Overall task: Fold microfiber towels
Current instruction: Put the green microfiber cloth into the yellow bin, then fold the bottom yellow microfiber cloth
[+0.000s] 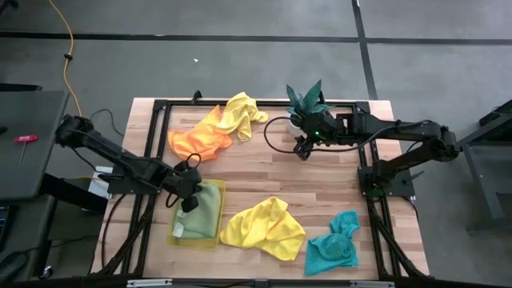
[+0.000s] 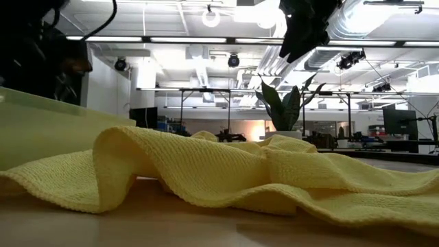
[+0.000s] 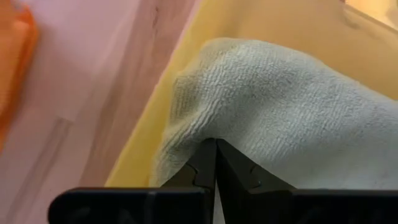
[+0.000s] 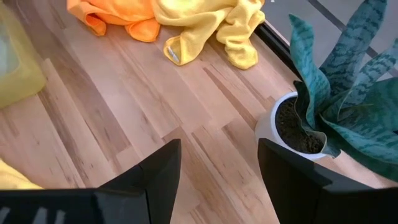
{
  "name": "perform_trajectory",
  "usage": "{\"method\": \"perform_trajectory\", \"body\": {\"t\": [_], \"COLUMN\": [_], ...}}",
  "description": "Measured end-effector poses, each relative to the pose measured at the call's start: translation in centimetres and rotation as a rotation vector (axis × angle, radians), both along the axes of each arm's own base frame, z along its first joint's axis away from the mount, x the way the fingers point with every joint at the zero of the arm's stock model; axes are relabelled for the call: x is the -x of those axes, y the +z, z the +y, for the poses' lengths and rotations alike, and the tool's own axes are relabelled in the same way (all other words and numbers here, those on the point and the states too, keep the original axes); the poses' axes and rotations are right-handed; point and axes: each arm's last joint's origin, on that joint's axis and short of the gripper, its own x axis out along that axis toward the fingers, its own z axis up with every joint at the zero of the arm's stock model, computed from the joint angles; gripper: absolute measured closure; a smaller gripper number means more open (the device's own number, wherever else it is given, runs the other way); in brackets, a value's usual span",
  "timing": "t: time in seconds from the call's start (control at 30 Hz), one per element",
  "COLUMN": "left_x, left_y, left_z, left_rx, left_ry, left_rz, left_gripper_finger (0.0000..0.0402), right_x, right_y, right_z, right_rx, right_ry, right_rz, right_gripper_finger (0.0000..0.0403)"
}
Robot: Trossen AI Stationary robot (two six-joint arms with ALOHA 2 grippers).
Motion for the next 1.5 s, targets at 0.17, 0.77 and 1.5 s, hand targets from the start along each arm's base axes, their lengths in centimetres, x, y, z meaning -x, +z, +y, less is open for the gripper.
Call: {"method": "perform_trajectory", "body": {"t": [0.17, 0.77, 1.5], "left_x": [-0.1, -0.5, -2.5], "left_y": [-0.5, 15.8, 14.5], "left_z": [0.4, 1.9, 7.3], "left_rx": [0.009, -0.231, -0.258], "left_ry": [-0.022, -0.248, 0.093], "left_rz": [-0.013, -0.369, -0.781], "left_gripper_finger": [0.0401, 0.0401, 0.0302], "right_x": [0.0, 0.0, 2.8], "right_y": [0.0, 0.0, 2.2], "right_z": [0.0, 0.0, 1.3], "right_rx": [-0.001, 0.022, 0.043], "right_ry": [-0.002, 0.053, 0.107], "right_rz": [0.0, 0.024, -0.082], "right_gripper_finger": [0.0197, 0.0197, 0.0197]}}
